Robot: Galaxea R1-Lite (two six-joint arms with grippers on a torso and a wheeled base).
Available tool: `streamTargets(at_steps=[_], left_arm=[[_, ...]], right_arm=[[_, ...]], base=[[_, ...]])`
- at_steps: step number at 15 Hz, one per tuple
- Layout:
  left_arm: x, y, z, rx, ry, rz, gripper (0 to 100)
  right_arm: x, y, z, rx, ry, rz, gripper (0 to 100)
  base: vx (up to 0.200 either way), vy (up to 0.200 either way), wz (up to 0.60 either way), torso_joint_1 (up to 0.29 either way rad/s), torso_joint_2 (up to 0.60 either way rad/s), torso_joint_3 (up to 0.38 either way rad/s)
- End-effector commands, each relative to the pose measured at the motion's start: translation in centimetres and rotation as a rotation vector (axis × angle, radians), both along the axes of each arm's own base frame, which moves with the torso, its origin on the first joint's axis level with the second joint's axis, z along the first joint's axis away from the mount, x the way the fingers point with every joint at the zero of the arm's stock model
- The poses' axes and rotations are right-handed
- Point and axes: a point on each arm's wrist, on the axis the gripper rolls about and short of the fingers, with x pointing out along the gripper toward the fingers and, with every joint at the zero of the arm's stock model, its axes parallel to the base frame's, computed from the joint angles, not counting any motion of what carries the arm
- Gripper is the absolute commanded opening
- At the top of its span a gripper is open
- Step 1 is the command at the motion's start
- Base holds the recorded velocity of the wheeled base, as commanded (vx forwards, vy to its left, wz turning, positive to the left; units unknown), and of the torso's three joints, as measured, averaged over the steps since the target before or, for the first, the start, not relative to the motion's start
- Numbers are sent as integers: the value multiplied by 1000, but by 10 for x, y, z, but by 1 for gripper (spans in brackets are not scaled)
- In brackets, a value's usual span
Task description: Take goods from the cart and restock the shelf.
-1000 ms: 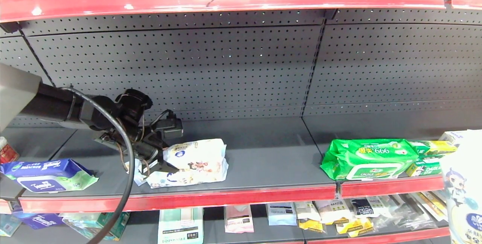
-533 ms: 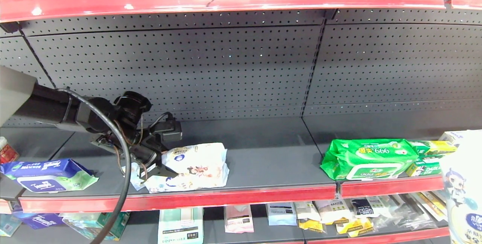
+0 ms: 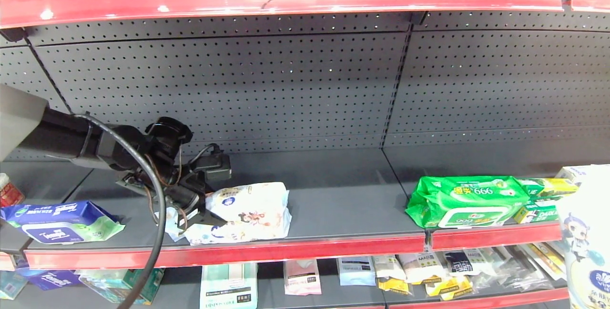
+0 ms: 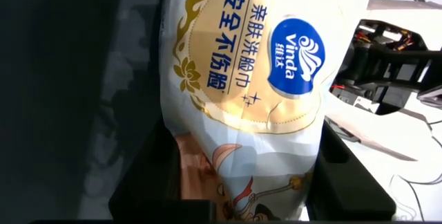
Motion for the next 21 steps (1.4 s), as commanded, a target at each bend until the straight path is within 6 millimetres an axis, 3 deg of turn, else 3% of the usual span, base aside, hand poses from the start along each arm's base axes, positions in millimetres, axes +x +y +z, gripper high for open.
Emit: streamTargets(at_steps=[1,16,17,21], left_arm=[[0,0,-1,-2,4,-2,0],[1,-4,-3,13,-23,-37,0],[1,-4,-3,13,-23,-37,100],[2,-4,-1,-1,-27,-37,100]], right_arm=[[0,0,0,0,0,0,0],[0,0,0,0,1,0,0],[0,0,0,0,1,0,0],[0,0,0,-1,3,0,0]], base=[[0,0,0,0,0,0],[0,0,0,0,0,0],[0,0,0,0,0,0],[0,0,0,0,0,0]])
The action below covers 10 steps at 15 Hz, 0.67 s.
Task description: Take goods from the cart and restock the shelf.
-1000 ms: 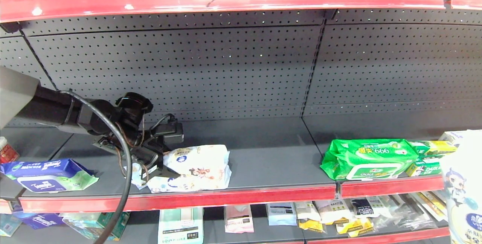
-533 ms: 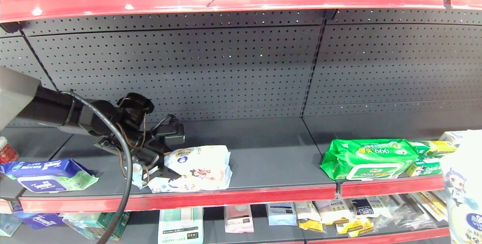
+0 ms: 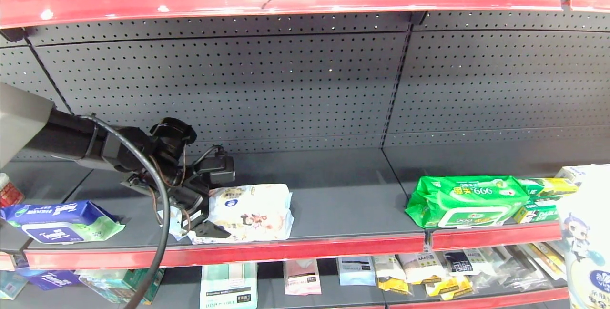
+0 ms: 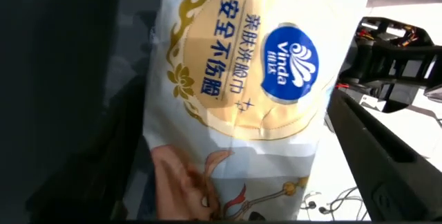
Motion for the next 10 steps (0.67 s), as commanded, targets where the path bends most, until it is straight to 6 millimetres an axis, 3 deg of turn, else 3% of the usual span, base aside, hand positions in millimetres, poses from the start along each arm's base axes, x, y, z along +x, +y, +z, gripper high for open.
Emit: streamTargets(at_steps=[1,10], left_arm=[[1,0,2,-16,-2,-2,100],[-5,-3,37,-202,-30,72,100]], right_arm=[[0,0,0,-1,3,0,0],[0,0,0,-1,2,0,0]], base=[[0,0,0,0,0,0],[0,0,0,0,0,0]])
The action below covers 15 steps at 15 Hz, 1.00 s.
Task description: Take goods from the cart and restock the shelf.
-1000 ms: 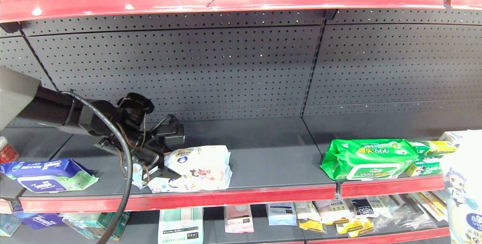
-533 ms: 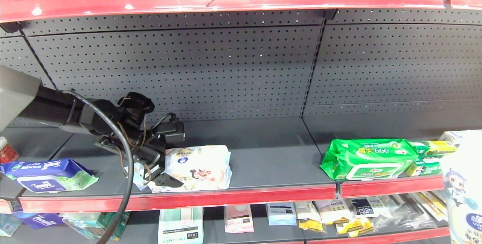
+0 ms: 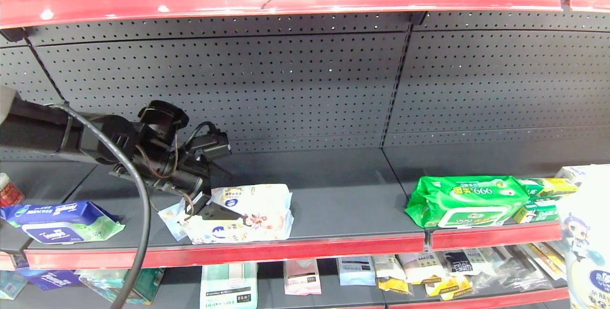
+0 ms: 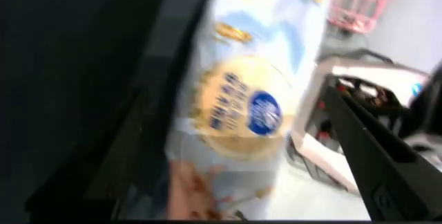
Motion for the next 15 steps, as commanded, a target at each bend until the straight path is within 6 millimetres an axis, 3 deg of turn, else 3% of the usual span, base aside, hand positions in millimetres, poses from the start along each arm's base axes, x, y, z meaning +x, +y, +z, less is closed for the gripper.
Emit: streamTargets(at_steps=[1,2,6,9,10,13,15], left_arm=[[4,-1,5,-38,-32,48,100],[7,-5,7,-62,-49,74,100],[21,-33,18,-174,-222,495,100],[24,-34,44,-325,-363,752,100],[9,-27,59,-380,-363,794,100],[-56,3,75,-410,-349,843,100],[-122,34,71,-419,-357,881,100]], right_arm=[[0,0,0,-1,4,0,0],[0,0,0,-1,2,0,0],[0,0,0,-1,2,2,0],[0,0,0,1,2,3,0],[0,0,0,1,2,5,0],[0,0,0,1,2,6,0],[0,0,0,1,2,8,0]], base=[[0,0,0,0,0,0],[0,0,0,0,0,0],[0,0,0,0,0,0],[0,0,0,0,0,0],[0,0,0,0,0,0],[0,0,0,0,0,0],[0,0,0,0,0,0]])
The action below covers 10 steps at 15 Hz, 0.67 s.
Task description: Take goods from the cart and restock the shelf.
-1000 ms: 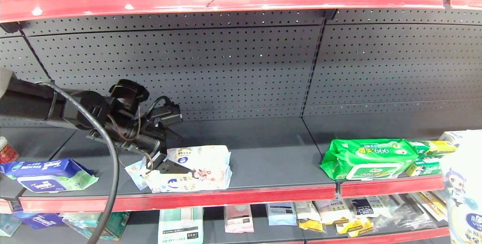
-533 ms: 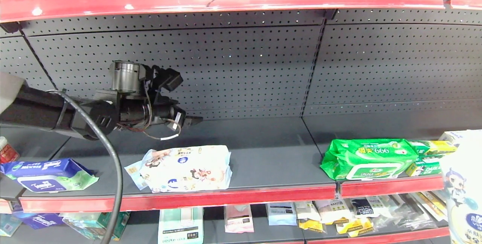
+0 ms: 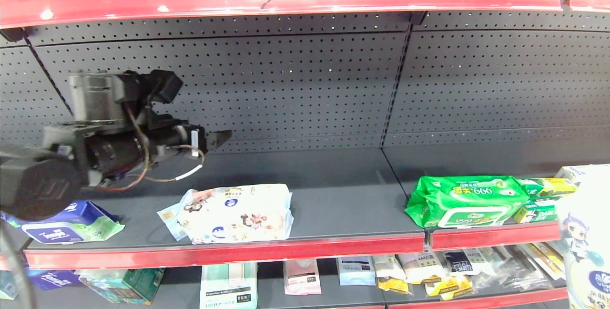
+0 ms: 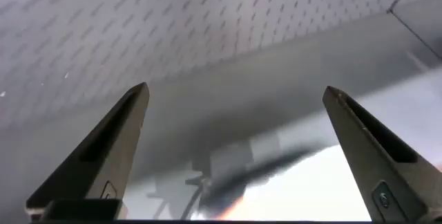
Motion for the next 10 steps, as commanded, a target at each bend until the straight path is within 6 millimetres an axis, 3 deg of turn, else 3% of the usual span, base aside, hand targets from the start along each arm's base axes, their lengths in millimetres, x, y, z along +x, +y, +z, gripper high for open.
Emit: streamTargets(at_steps=[1,3,8,10], left_arm=[[-92,41,9,-38,-55,55,100],[-149,58,4,-62,-85,44,100],[-255,64,-10,-77,-89,-32,100],[-296,67,-24,-81,-106,-55,100]], right_arm=[[0,0,0,0,0,0,0],[0,0,0,6,2,16,0],[0,2,-1,5,3,71,0],[0,2,-1,12,4,67,0]], base=[[0,0,0,0,0,0],[0,0,0,0,0,0],[0,0,0,0,0,0],[0,0,0,0,0,0]])
